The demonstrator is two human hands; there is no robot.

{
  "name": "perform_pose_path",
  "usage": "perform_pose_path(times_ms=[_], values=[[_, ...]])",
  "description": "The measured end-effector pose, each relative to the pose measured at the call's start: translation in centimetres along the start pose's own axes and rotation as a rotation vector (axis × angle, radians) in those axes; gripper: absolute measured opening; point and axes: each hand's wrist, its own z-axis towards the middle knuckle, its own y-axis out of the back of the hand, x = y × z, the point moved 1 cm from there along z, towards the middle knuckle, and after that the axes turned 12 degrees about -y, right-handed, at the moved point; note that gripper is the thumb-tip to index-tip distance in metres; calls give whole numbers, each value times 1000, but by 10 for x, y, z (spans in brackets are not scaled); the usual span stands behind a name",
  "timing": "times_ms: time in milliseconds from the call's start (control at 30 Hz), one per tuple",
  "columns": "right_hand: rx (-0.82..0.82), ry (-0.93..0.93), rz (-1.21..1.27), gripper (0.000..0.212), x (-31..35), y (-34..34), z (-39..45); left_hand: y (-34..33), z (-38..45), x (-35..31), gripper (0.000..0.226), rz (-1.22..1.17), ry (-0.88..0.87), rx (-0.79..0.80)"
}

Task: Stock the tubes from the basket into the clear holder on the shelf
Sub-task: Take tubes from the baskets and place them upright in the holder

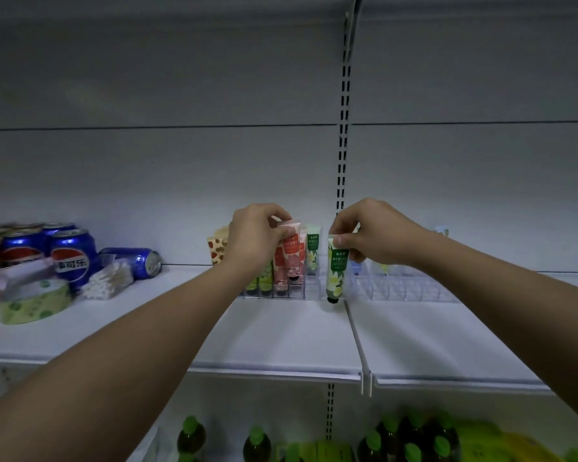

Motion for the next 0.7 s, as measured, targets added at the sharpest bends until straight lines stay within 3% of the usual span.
perform_pose_path(times_ms=[233, 400, 533, 633, 700], values=[[3, -15, -1, 4, -10, -10, 12, -26, 3, 11, 15, 81, -41, 35], [1, -31, -7, 4, -13, -12, 12, -37, 0, 17, 29, 105, -6, 161], [-34, -55, -26, 4, -12, -7, 12, -31, -2, 14, 36, 145, -57, 136], [-86, -71, -34, 8, -9, -3, 15, -22, -20, 5, 25, 170, -151, 51], [-120, -76, -46, 10, -4, -1, 20, -20, -43, 3, 21, 131, -200, 116]])
